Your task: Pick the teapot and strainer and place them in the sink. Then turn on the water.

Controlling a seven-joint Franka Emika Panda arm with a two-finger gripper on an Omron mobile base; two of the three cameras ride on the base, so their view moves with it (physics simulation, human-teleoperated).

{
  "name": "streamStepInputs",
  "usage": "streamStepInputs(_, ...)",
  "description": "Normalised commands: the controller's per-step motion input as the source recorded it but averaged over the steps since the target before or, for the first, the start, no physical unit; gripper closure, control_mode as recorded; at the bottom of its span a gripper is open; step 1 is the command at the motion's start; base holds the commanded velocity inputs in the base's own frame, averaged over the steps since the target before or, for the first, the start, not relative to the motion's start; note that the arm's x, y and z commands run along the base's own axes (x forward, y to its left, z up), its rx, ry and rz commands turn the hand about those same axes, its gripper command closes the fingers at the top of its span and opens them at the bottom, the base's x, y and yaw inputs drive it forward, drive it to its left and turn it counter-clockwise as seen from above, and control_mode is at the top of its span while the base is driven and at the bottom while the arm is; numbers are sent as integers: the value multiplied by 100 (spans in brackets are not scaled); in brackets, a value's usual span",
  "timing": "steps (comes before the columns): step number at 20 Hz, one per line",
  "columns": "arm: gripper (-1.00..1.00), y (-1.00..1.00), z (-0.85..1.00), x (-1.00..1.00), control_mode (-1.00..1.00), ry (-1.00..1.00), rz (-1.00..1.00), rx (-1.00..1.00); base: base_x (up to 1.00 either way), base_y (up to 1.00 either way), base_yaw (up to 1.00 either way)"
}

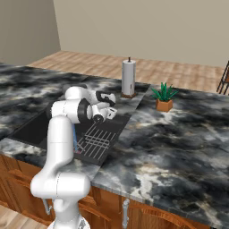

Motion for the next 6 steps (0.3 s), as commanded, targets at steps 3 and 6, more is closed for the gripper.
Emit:
streamStepInputs(3, -100, -31, -18, -4, -100, 0, -10, 8, 0, 0, 0)
streamStepInputs(6, -100, -5, 0, 0, -100, 0, -1, 0, 0, 0, 0)
